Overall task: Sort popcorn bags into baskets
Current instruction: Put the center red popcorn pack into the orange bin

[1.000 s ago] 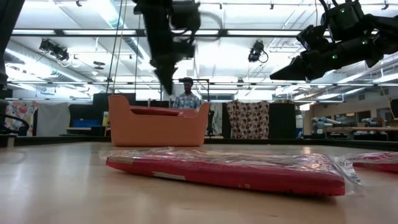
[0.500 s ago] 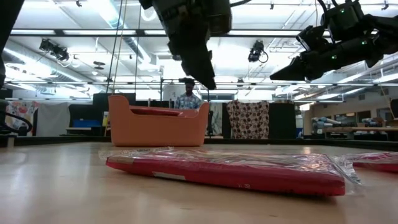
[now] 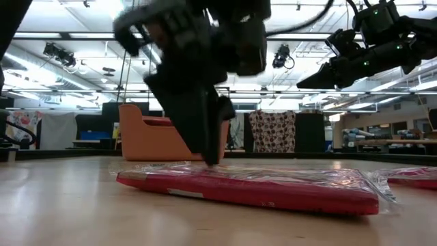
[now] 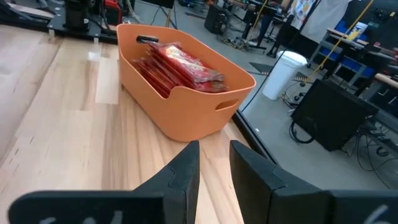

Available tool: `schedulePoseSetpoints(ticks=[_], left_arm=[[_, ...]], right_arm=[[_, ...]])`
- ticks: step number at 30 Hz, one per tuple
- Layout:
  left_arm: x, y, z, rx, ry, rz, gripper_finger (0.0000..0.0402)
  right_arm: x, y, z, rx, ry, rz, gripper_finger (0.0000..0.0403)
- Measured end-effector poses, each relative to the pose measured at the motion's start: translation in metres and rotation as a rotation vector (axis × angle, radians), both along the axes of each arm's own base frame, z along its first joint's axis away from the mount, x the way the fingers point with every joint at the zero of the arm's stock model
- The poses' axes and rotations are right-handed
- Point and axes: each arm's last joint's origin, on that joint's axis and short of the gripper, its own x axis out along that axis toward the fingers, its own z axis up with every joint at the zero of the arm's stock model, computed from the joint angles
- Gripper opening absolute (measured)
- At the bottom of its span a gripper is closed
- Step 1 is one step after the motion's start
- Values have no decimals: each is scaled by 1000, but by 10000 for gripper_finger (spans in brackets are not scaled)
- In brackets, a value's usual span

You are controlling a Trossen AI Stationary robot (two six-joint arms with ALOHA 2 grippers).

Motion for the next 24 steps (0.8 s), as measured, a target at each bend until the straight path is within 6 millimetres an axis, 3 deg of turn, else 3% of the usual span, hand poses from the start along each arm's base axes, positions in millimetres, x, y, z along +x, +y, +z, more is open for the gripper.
schedulePoseSetpoints(ticks=[4,8,15,19,24], left_arm=[[-1,13,-4,227,10,133,166],[-4,45,-3,440,51,315,166],[-2,93,9,429,53,482,166],[-2,97,24,436,-5,494,167],[0,76,20,452,-30,435,185]], right_arm=[[0,0,0,0,0,0,94],[0,0,0,3,-1,0,94],[0,0,0,5,-1,7,94],[0,0,0,5,0,7,94],[0,0,0,4,2,8,94]])
